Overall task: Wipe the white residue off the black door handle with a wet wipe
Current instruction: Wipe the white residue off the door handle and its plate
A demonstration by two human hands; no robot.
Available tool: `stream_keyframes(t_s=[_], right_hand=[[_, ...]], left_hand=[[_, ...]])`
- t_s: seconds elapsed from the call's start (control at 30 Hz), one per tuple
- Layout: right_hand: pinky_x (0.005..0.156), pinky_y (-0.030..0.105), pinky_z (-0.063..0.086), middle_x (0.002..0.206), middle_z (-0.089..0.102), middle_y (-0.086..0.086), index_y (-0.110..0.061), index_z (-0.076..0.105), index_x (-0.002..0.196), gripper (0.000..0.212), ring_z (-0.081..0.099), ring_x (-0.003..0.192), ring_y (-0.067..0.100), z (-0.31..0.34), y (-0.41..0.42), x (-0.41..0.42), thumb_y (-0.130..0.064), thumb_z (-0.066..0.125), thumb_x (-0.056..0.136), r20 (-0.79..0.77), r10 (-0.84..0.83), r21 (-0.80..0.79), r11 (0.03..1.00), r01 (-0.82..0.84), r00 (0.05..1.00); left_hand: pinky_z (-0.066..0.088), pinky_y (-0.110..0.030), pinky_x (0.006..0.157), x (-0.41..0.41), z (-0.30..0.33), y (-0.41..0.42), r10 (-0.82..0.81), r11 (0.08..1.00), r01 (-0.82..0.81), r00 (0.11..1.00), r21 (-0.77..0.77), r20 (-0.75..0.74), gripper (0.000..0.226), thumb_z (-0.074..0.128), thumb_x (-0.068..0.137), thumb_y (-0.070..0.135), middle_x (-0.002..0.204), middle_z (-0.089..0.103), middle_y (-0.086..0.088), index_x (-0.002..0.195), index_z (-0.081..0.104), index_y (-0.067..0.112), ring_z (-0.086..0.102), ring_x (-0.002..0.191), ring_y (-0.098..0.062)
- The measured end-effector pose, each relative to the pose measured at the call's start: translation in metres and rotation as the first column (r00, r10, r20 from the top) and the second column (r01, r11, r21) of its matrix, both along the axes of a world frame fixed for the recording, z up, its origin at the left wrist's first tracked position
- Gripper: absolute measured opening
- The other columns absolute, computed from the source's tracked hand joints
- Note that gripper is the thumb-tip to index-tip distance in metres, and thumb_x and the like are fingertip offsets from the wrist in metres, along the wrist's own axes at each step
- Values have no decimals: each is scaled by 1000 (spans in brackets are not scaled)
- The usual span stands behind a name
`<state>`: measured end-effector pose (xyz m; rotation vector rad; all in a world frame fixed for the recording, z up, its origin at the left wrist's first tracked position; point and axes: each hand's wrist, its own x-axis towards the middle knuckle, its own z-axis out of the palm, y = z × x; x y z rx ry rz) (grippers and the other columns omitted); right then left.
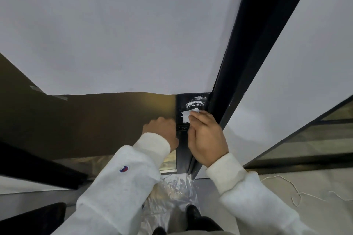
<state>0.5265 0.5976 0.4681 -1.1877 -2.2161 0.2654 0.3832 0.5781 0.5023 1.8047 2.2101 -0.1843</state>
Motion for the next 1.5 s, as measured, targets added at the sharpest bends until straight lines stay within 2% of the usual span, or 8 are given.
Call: stream_keyframes(t_s=[0.27, 0.57, 0.7, 0.83, 0.93, 1.17, 1.37, 1.5], right_hand=[[91, 26, 53, 115, 70, 13, -1, 74, 111, 28, 71, 99, 22, 3, 4, 15, -8, 61, 87, -113, -21, -11, 1000, 20, 993], [55, 31, 46, 70, 65, 9, -11, 71, 85, 18, 62, 60, 27, 12, 26, 22, -17, 56, 94, -40, -31, -104, 994, 27, 999], [59, 38, 53, 84, 64, 15, -11, 71, 109, 28, 63, 68, 38, 14, 26, 13, -15, 52, 90, 53, 29, -116, 993, -22, 998], [65, 39, 53, 98, 62, 17, -11, 70, 112, 29, 63, 79, 42, 12, 27, 5, -14, 51, 89, 123, 13, -152, 988, 6, 992], [66, 42, 57, 89, 65, 17, -12, 72, 113, 39, 64, 73, 40, 13, 26, 10, -18, 45, 87, -31, 17, -139, 990, -21, 999], [61, 37, 55, 72, 69, 12, -15, 77, 107, 41, 65, 66, 35, 11, 25, 5, -24, 43, 85, -131, -102, -154, 985, 81, 986], [53, 39, 54, 66, 65, 15, -5, 74, 92, 33, 61, 56, 39, 12, 20, -6, -19, 46, 85, -28, -183, -118, 977, 179, 983], [52, 34, 48, 70, 64, 14, -4, 71, 86, 20, 62, 57, 37, 15, 18, -6, -15, 53, 87, 49, -218, -110, 969, 222, 975]], left_hand=[[54, -41, 81, 2, -3, -3, 51, 997, -53, 998, 50, 36, 20, 58, 84, 33, 97, 64, -12, 95, 61, 16, 61, 93, -37], [55, -41, 82, 9, -15, -1, 198, 980, -199, 972, -5, 131, 20, 58, 83, 29, 95, 62, -10, 99, 62, 17, 60, 94, -35], [54, -41, 84, 18, -33, 0, 287, 958, -277, 916, -74, 279, 21, 58, 82, 25, 101, 63, -14, 101, 62, 18, 62, 98, -40], [53, -39, 80, 11, -25, 1, 219, 973, -226, 970, 53, 106, 22, 59, 82, 32, 99, 65, -15, 97, 64, 17, 63, 92, -40], [53, -39, 76, 4, -15, 0, 144, 982, -139, 989, 124, -26, 22, 60, 83, 34, 95, 65, -11, 97, 65, 18, 64, 90, -37], [51, -38, 74, 9, -24, -5, 148, 985, -155, 985, 73, 91, 23, 54, 85, 31, 99, 64, -14, 101, 63, 17, 63, 92, -40], [46, -37, 74, 0, -10, -1, 42, 994, -32, 995, 100, -92, 25, 55, 90, 36, 103, 63, -10, 103, 63, 16, 62, 97, -37], [44, -36, 70, 0, -8, 8, 32, 999, -31, 997, 23, -75, 22, 57, 90, 32, 108, 63, -9, 106, 63, 17, 62, 100, -34]])
